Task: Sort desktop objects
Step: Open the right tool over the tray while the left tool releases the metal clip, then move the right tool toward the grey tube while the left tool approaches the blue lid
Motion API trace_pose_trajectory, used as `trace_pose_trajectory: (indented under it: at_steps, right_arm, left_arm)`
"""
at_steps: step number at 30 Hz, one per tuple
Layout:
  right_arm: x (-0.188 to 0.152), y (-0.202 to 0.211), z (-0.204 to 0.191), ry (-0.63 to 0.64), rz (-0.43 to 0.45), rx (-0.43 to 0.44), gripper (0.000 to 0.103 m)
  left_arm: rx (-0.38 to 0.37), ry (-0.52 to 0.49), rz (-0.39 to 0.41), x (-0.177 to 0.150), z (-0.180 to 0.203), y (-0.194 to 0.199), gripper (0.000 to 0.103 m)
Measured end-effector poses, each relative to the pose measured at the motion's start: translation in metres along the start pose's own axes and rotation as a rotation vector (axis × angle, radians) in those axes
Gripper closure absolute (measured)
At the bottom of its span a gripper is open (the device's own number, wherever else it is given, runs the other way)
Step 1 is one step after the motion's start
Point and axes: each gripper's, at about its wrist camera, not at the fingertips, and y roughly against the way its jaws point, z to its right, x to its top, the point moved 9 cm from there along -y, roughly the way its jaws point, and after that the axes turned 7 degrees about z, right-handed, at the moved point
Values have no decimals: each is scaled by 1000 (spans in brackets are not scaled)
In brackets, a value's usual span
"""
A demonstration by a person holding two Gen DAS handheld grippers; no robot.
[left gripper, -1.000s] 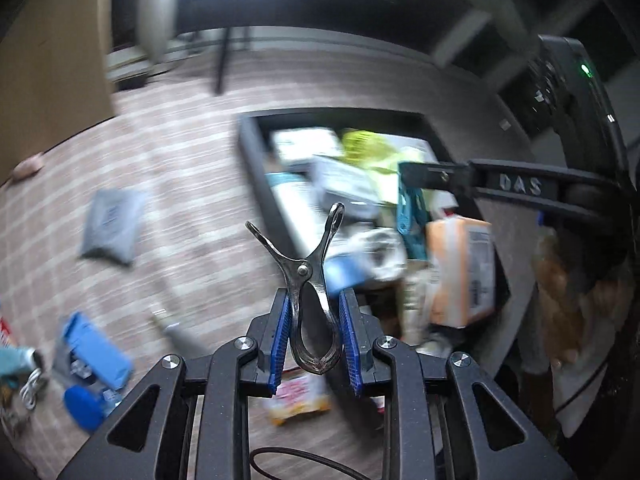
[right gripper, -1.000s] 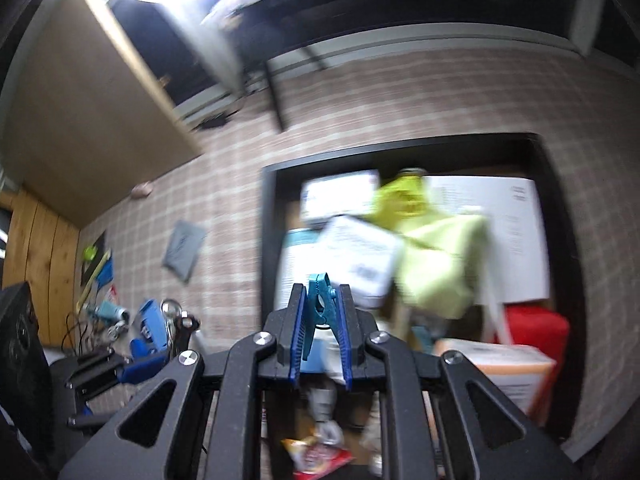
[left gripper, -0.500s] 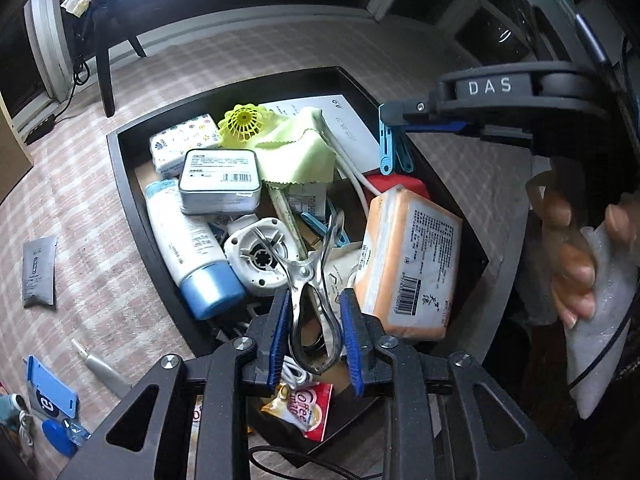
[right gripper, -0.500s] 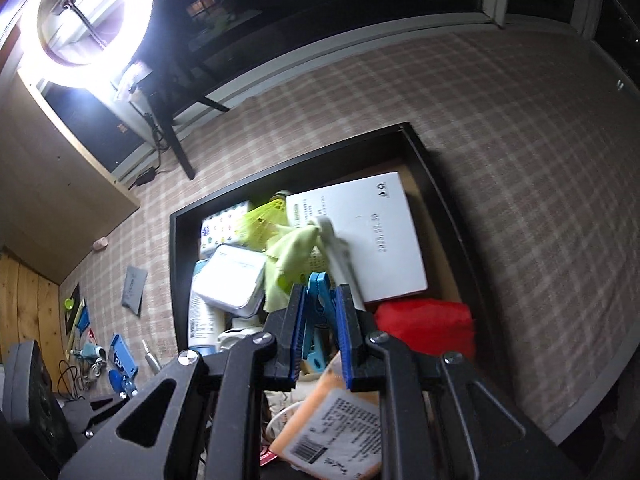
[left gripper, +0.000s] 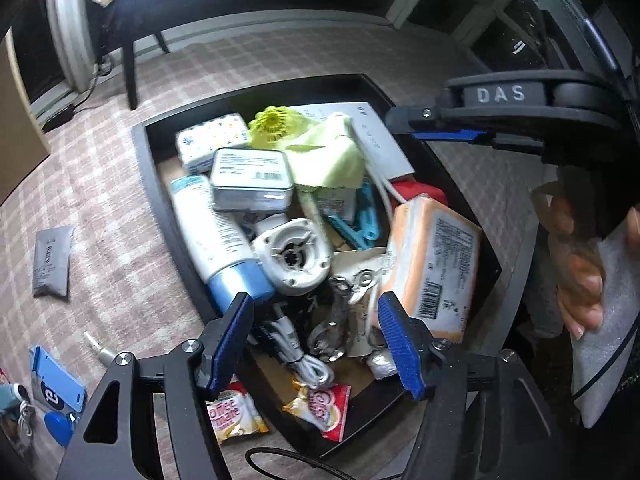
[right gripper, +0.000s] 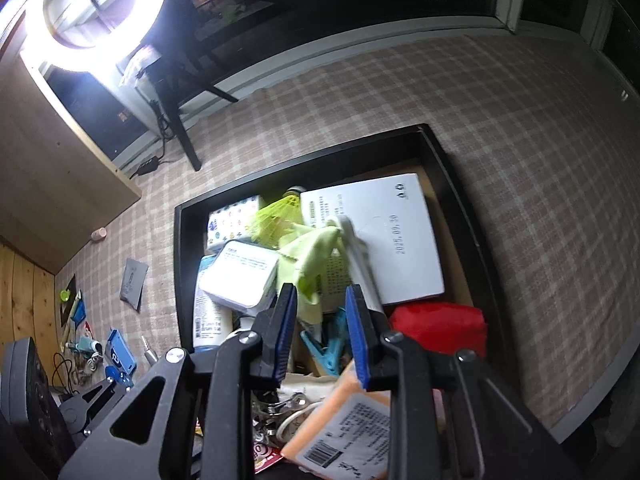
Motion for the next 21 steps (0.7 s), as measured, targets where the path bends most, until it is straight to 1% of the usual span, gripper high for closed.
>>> trace_pose_trajectory:
  at_steps: [3, 7, 10, 13, 15, 19, 21]
  right_arm:
    - [-2, -2, -13, 26, -4, 10, 78]
    - [-8, -3, -34, 70, -15, 31, 78]
    - [-13, -3, -54, 117, -21, 47, 78]
    - [-19, -4, -74, 161, -25, 56, 77]
    - [-24, -5, -89, 192, -32, 71, 77]
    - [-37, -6, -119, 255, -43, 96, 70]
    - [-46, -8, -137, 294, -55, 115, 69]
  left_arm:
    - [18, 24, 4, -2, -14, 4, 41]
    - [53, 67, 14, -7, -44, 15, 41]
    - [94, 102, 23, -14, -72, 25, 40]
    - [129, 158, 28, -24, -102, 36, 40]
    - [165, 199, 37, -30, -123, 44, 40]
    - [196, 268, 37, -44, -156, 56, 40]
    - [222, 298, 41, -55, -175, 63, 40]
